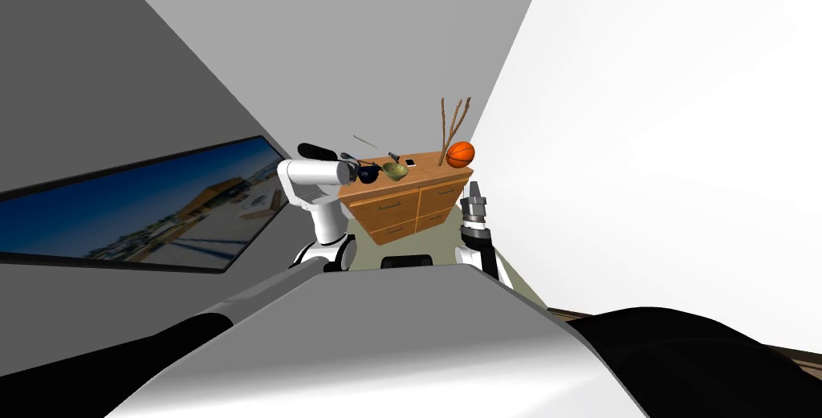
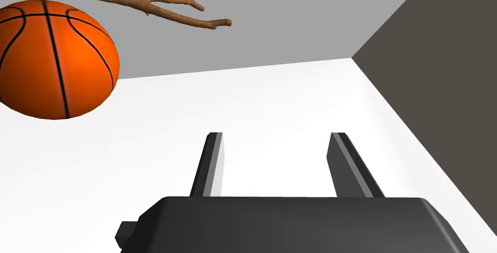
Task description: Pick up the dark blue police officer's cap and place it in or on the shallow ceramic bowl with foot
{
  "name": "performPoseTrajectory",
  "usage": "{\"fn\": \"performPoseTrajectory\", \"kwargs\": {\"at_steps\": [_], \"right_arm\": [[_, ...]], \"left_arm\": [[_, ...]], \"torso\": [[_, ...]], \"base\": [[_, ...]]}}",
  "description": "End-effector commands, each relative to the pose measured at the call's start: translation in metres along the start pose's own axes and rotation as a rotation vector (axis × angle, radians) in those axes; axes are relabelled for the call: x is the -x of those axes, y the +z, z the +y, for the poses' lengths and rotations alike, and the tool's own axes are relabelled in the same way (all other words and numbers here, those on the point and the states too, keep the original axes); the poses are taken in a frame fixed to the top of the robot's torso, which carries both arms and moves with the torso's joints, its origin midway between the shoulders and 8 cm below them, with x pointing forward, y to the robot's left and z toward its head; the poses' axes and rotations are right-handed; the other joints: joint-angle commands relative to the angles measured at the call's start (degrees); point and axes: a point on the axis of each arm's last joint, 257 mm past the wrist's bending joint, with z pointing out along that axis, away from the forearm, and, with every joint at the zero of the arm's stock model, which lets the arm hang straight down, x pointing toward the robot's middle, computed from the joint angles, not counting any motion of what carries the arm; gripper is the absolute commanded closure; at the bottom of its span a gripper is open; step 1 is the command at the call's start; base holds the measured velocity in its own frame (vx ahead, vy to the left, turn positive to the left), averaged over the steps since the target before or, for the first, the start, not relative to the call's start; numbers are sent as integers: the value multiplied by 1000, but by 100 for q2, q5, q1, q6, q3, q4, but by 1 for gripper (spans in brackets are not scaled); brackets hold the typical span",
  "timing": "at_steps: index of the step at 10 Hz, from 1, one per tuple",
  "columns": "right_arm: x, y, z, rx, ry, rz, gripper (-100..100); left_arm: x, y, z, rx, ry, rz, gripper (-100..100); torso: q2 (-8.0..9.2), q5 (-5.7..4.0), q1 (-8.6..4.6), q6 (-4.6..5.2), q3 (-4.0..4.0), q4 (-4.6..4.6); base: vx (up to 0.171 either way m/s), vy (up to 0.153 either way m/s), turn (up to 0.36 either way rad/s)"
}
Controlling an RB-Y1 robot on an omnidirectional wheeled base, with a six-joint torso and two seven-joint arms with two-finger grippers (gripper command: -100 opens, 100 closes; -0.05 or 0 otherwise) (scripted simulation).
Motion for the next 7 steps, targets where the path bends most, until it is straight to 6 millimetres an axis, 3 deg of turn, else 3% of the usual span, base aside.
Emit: {"fn": "performPoseTrajectory", "kwargs": {"at_steps": [1, 4, 7], "right_arm": [[0, 0, 0, 0, 0, 0, 0], [0, 0, 0, 0, 0, 0, 0], [0, 0, 0, 0, 0, 0, 0]], "left_arm": [[-1, -5, -11, -13, 3, 6, 100], [3, -19, -38, -50, 4, 8, 100], [6, -36, -65, -100, -3, 8, 100]], "torso": [[0, 0, 0, 0, 0, 0], [-3, -7, -13, 3, 2, 5], [-30, -9, -17, 3, -12, 3]], "base": [[-50, 39, -57], [-29, 30, -68], [53, 23, -48]]}}
